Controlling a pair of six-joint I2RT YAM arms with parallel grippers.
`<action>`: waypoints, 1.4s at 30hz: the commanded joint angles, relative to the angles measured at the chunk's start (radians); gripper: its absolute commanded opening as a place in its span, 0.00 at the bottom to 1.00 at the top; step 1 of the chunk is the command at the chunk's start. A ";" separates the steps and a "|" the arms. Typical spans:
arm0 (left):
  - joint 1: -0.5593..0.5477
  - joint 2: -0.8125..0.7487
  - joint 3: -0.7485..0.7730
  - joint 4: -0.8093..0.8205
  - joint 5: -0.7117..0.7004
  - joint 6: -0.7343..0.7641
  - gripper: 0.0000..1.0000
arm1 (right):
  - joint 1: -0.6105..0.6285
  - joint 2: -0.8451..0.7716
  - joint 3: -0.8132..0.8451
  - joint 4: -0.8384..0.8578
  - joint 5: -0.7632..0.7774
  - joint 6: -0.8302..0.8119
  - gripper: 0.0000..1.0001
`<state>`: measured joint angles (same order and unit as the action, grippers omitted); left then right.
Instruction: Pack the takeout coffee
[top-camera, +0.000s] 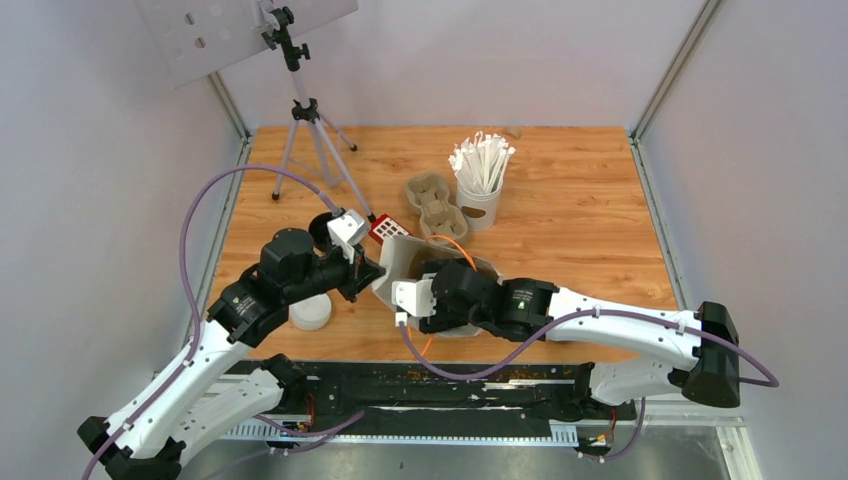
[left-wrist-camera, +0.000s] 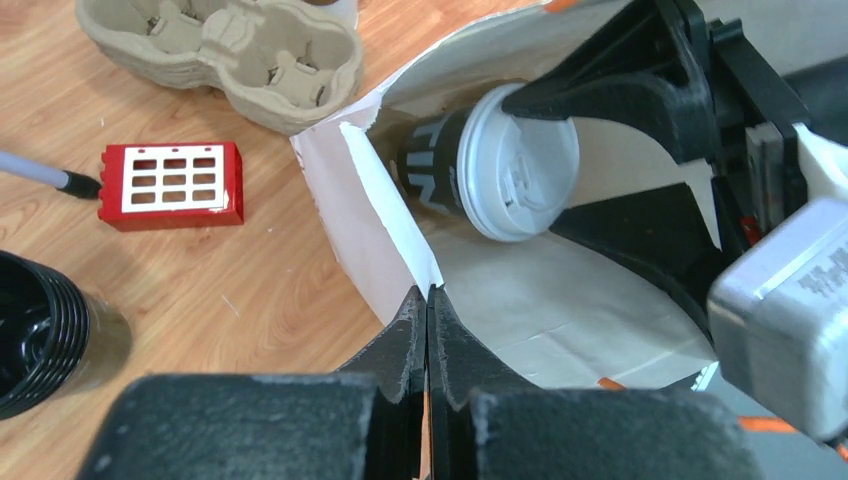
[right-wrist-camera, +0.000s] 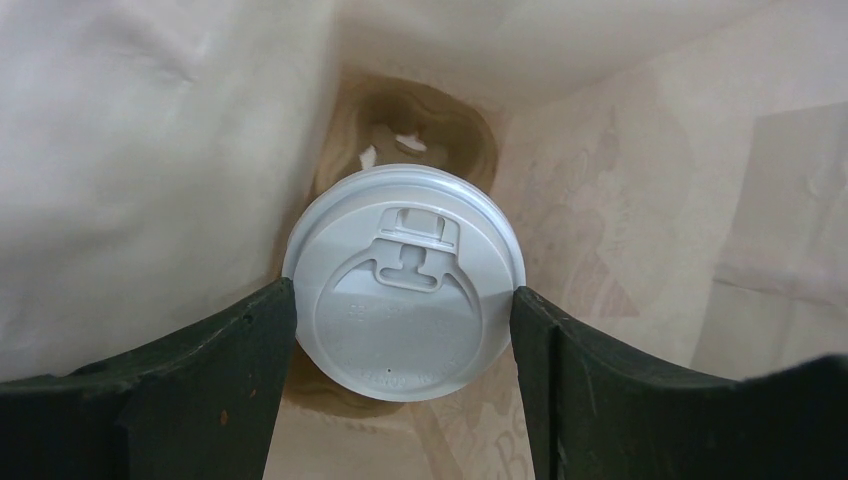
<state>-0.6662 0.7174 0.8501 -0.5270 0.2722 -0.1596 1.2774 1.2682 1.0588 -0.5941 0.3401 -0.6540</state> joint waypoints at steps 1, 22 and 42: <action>0.000 0.025 0.011 0.104 0.000 0.031 0.00 | -0.068 -0.051 -0.008 0.021 -0.008 -0.068 0.66; 0.000 -0.023 0.066 -0.220 0.028 -0.103 0.66 | -0.071 -0.062 -0.006 -0.090 -0.175 0.060 0.65; 0.000 0.051 0.078 -0.084 0.069 -0.156 0.58 | 0.005 -0.056 0.027 -0.082 -0.044 0.046 0.64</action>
<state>-0.6662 0.7628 0.8970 -0.6628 0.3386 -0.3168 1.2633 1.2324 1.0546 -0.6891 0.2237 -0.5999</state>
